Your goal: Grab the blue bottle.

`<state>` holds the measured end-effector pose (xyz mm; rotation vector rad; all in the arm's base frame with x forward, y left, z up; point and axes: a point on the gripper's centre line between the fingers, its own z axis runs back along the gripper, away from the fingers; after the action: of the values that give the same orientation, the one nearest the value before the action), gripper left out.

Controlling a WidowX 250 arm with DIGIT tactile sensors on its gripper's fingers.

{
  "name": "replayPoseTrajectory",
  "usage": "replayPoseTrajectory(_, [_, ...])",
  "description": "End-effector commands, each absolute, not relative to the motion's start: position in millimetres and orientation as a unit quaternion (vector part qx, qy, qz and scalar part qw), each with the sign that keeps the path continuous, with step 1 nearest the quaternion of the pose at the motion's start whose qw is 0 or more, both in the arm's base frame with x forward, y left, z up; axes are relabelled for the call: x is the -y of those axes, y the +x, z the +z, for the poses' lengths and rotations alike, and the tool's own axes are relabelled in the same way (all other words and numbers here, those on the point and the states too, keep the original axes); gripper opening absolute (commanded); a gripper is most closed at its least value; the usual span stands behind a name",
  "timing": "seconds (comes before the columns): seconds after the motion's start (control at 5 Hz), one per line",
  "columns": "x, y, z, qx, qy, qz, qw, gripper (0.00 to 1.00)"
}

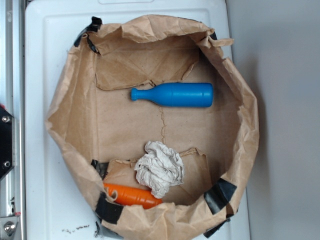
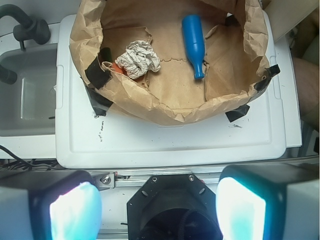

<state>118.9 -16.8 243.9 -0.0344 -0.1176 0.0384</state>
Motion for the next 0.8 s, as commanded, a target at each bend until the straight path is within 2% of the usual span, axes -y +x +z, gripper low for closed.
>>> replayPoseTrajectory(0.0, [17, 119, 244, 0.059, -0.017, 0.019, 0.998, 1.00])
replayPoseTrajectory(0.4, [17, 219, 211, 0.042, -0.007, 0.045, 0.998, 1.00])
replayPoseTrajectory(0.6, [-3, 249, 197, 0.076, -0.002, 0.163, 0.984, 1.00])
